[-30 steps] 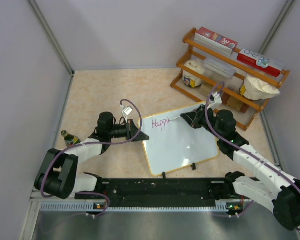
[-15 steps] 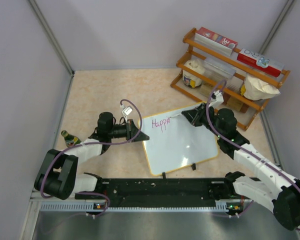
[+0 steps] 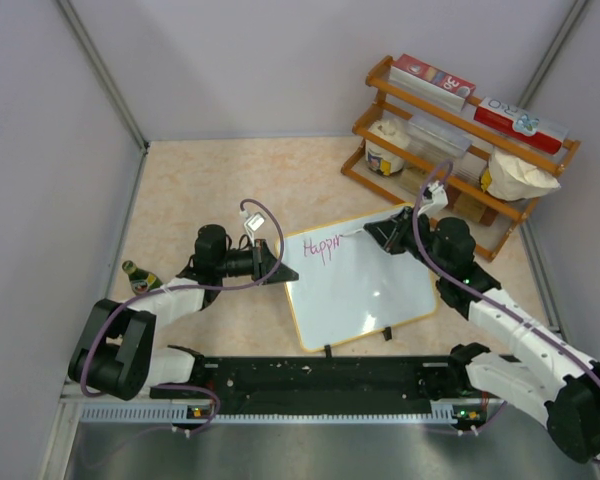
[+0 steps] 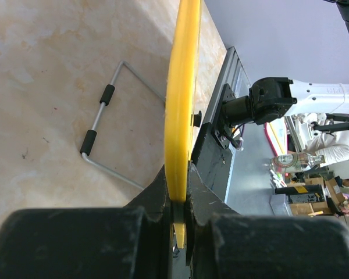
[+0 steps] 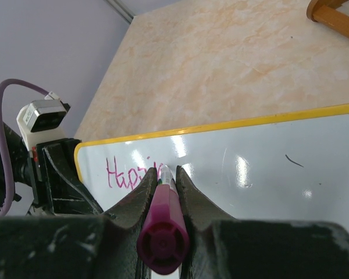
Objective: Write a sentence on the whiteboard
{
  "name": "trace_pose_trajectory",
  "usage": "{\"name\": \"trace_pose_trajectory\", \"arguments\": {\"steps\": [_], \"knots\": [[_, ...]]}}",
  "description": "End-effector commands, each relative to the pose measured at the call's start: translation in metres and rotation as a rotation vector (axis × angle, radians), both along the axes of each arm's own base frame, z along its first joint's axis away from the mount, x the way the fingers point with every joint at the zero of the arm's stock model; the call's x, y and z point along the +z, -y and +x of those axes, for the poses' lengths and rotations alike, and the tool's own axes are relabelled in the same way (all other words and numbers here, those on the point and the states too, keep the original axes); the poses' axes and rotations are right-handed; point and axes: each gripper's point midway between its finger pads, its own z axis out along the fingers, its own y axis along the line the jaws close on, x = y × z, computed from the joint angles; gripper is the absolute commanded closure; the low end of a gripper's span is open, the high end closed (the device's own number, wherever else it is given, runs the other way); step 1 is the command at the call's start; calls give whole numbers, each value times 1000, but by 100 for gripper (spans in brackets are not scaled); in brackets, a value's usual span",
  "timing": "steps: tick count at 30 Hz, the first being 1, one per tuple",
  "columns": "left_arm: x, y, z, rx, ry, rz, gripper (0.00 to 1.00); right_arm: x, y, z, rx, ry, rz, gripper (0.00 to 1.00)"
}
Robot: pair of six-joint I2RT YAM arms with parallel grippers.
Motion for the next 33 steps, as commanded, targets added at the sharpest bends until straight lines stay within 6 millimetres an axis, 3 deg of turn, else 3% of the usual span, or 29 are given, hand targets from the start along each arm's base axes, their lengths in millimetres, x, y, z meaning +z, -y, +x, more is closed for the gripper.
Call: {"name": "trace_pose_trajectory", "arguments": {"steps": [1,13,17,26,33], "knots": [[-15,-2,-6,-8,21,37,100,-5,10,0,-16,9,-45,100],[-16,-2,-5,-5,16,35,100,-18,10,-15,25,-5,-63,100],[-16,-1,-5,-6,18,34,100,-9,11,-15,15,13,-51,100],[-15,-1,-5,-8,17,35,100,38,17,-12,-30,114,15,100],[-15,-1,-5,-11,18,36,100,34,11,-2,-24,98,10,100]]}}
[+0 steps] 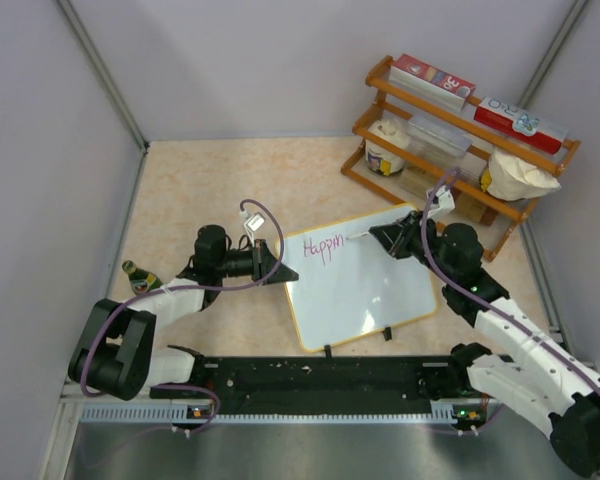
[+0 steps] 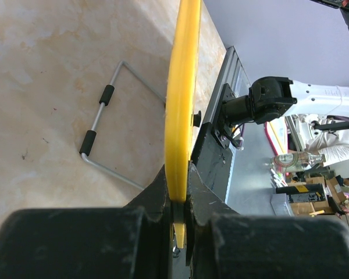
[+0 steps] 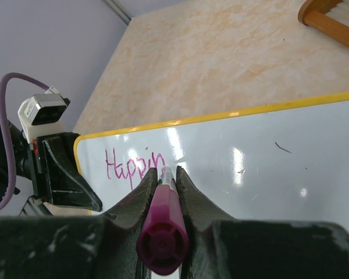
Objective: Write a sentence on the whiteboard
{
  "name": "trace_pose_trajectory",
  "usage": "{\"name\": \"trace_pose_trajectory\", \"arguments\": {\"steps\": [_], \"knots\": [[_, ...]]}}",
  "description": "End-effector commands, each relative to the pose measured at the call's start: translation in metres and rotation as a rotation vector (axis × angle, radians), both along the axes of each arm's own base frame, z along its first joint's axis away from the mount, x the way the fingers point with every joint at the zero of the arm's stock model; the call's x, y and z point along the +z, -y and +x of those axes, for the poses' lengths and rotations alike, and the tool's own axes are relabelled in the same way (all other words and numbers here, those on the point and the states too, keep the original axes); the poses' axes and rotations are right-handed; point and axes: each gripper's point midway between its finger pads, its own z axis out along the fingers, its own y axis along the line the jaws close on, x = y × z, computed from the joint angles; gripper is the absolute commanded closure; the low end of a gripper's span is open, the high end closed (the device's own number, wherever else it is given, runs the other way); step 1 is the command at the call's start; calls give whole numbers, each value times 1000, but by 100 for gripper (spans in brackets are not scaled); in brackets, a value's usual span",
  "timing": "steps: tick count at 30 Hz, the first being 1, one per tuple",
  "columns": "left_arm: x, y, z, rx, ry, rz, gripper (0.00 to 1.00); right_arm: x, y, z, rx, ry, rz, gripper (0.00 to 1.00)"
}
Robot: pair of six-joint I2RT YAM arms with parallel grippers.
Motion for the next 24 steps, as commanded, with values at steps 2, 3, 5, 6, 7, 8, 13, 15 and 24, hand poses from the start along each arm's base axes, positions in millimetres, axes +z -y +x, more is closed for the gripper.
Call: {"name": "trace_pose_trajectory", "arguments": {"steps": [2,3,5,6,7,8,13,15,24], "knots": [[-15,-1,-5,-10,14,40,100,29,-3,14,-7,72,35,100],[-15,-1,-5,-10,11,41,100,27,-4,15,-6,66,33,100],[-14,-1,-5,-10,14,41,100,22,-5,17,-4,56,29,100],[-15,-1,-5,-10,13,41,100,20,-5,17,-5,54,26,100],[-15,-1,-5,-11,11,41,100,18,-5,18,-7,48,25,100],[-15,-1,-5,-12,12,41,100,17,-5,18,-7,45,23,100],[-15,-1,-5,-12,14,42,100,11,-3,18,-18,33,4,100],[-14,-1,-4,-12,15,42,100,9,0,18,-27,30,-10,100],[-16,-1,-4,-12,10,42,100,2,12,19,-83,19,-61,100]]}}
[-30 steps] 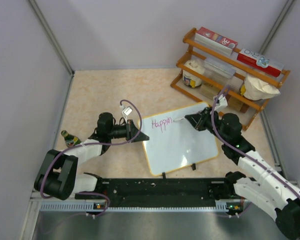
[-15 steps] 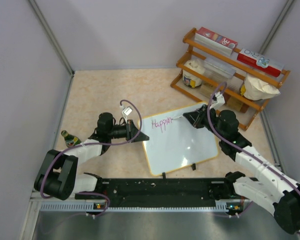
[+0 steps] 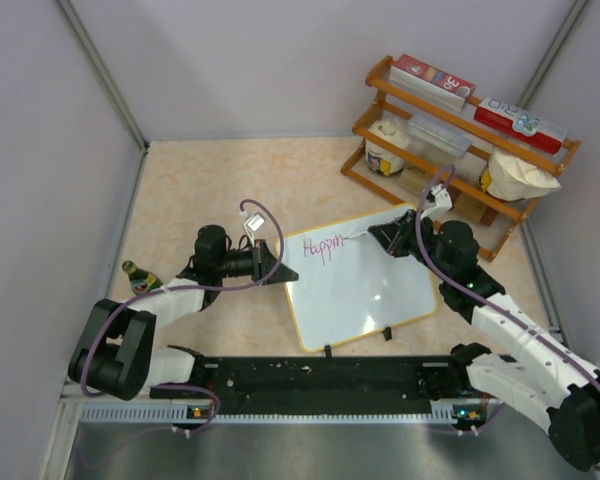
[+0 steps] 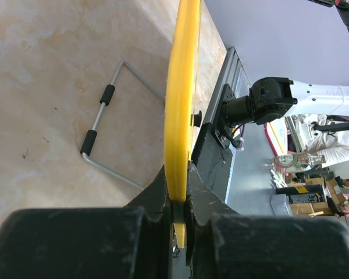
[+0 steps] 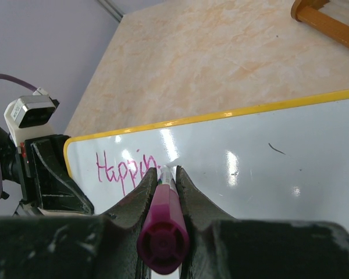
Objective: Write a sentence on the whiteboard
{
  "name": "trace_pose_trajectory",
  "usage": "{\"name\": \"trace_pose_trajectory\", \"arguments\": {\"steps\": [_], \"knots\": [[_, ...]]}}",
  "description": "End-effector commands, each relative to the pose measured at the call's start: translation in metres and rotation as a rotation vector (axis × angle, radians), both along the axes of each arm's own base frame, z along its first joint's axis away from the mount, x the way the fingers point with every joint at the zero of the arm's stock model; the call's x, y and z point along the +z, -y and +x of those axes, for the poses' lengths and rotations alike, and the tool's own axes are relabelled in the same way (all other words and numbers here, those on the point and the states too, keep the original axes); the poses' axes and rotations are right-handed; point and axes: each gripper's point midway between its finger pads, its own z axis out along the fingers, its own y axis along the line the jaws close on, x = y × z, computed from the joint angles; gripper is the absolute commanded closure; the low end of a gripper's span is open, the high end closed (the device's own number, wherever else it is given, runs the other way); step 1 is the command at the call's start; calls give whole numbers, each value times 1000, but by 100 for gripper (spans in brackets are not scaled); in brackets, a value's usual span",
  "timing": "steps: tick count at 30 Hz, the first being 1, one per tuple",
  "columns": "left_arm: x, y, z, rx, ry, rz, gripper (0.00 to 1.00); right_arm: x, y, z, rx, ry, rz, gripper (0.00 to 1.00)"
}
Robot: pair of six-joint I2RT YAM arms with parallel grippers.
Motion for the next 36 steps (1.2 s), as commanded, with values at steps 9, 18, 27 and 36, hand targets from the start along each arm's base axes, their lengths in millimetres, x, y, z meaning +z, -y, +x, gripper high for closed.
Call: {"name": "trace_pose_trajectory", "arguments": {"steps": [9,18,27,36], "knots": [[-15,-1,-4,-11,16,41,100,13,18,15,-99,32,-44,100],[-15,-1,-4,-10,19,41,100,22,13,19,-84,42,-16,100],[-16,-1,-5,-10,16,38,100,20,2,13,-16,32,-2,100],[-17,-1,-4,-9,13,34,100,5,6,2,-7,-1,-26,100]]}}
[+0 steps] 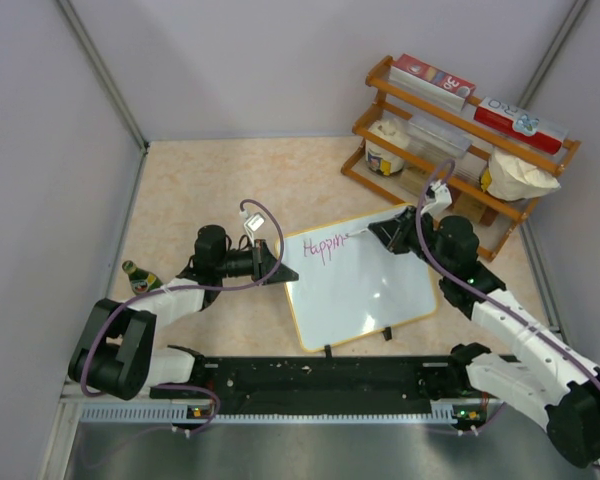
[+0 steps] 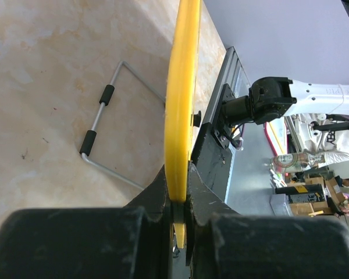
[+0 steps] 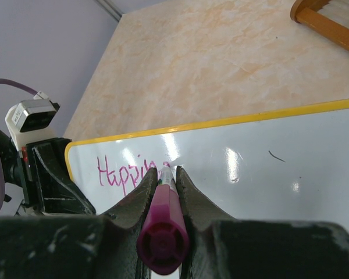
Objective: Write a sentence on the whiteboard
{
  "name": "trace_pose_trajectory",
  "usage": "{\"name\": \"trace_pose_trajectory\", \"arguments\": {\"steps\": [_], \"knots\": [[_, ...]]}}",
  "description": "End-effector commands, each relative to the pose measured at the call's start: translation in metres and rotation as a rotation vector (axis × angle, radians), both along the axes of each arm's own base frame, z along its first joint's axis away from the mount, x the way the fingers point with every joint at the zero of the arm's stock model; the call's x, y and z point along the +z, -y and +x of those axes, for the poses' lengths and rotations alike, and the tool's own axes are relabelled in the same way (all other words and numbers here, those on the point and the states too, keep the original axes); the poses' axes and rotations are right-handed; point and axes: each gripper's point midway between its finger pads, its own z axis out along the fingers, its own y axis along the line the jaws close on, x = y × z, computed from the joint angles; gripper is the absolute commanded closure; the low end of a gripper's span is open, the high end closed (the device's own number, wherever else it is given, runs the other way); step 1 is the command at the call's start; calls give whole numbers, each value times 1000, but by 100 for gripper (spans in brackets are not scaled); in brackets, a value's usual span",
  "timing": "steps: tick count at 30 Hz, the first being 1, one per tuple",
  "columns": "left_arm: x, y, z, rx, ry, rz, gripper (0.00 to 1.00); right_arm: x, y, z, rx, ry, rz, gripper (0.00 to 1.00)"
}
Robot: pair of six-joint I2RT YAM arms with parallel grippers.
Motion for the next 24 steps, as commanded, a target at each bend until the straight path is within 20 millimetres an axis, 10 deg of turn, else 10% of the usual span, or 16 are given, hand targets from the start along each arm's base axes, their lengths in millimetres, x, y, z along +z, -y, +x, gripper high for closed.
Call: {"name": "trace_pose_trajectory", "arguments": {"steps": [1,24], "knots": [[-17,-1,-4,-10,13,35,100,-4,6,-3,-3,2,-24,100],[-18,-1,-5,-11,10,34,100,-11,18,-2,-54,-4,-66,100]]}}
